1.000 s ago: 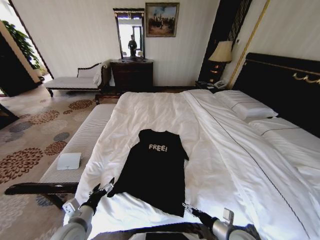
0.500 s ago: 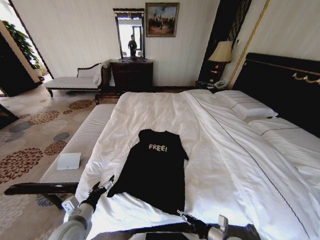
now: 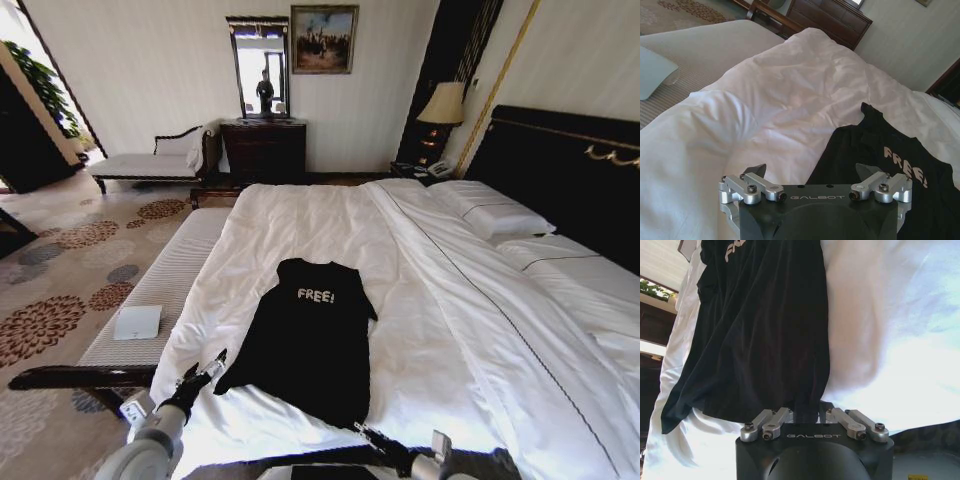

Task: Fold the clothes on the bed.

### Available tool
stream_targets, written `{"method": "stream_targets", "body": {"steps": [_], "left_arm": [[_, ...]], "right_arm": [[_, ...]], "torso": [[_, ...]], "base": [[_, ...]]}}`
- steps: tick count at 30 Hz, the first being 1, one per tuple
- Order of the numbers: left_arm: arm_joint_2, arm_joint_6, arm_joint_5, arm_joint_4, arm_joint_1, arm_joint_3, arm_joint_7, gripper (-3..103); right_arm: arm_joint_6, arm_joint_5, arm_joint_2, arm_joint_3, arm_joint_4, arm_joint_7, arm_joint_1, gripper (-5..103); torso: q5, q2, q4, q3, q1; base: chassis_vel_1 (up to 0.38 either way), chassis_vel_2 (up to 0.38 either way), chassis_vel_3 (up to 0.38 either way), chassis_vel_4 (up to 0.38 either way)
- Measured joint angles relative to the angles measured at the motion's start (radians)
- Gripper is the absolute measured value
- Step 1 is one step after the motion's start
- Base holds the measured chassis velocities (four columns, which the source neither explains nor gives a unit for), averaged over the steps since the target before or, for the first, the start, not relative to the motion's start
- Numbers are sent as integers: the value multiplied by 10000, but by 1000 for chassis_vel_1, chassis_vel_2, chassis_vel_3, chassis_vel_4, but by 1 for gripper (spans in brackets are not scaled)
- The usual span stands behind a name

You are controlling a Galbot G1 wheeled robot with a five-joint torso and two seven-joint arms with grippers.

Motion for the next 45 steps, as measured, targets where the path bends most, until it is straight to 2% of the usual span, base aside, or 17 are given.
{"method": "stream_targets", "body": {"steps": [2, 4, 7, 9, 18, 26, 36, 44, 45], "left_arm": [[-2, 0, 6, -16, 55, -15, 7, 100], [0, 0, 6, -19, 62, -22, 9, 100], [1, 1, -121, -64, 80, -133, 21, 100], [-11, 0, -149, -67, 82, -153, 26, 100], [-32, -8, -170, -57, 134, -114, 118, 100], [-88, -47, -218, 42, 44, -46, 207, 100], [-113, -211, -312, 347, 141, -157, 544, 100], [-113, -256, -215, 505, 451, 0, 597, 100], [-101, -260, -102, 562, 589, 67, 591, 102]], "right_arm": [[3, 0, 28, -1, 28, 22, -3, 17], [4, 0, 36, -2, 29, 32, -4, 17], [10, 3, 92, 3, 92, 181, -78, 3], [12, -6, 96, 8, 116, 193, -111, 1], [-44, -38, 282, 353, 616, 497, -422, 0], [-239, -51, 839, 965, 1195, 1019, -973, 0], [-415, 315, 1138, 2243, 1591, 1591, -1570, 0], [-417, 186, 1200, 2362, 1632, 1660, -1666, 0], [-416, 149, 1222, 2327, 1603, 1677, -1639, 0]], "torso": [[0, 0, 0, 0, -1], [0, 0, 0, 0, -1], [1, 0, 0, 0, 0], [0, 0, 0, 0, 0], [0, 0, 1, 0, -1], [0, 0, -1, -1, -1], [1, 0, 0, 0, -1], [1, 0, -1, 0, -1], [1, 0, -1, 0, 0]], "base": [[0, 0, 0, 0], [0, 0, 0, 0], [0, 0, 0, 0], [0, 0, 0, 0], [0, 0, 0, 0], [0, 0, 0, 0], [0, 0, 0, 0], [0, 0, 0, 0], [0, 0, 0, 0]]}}
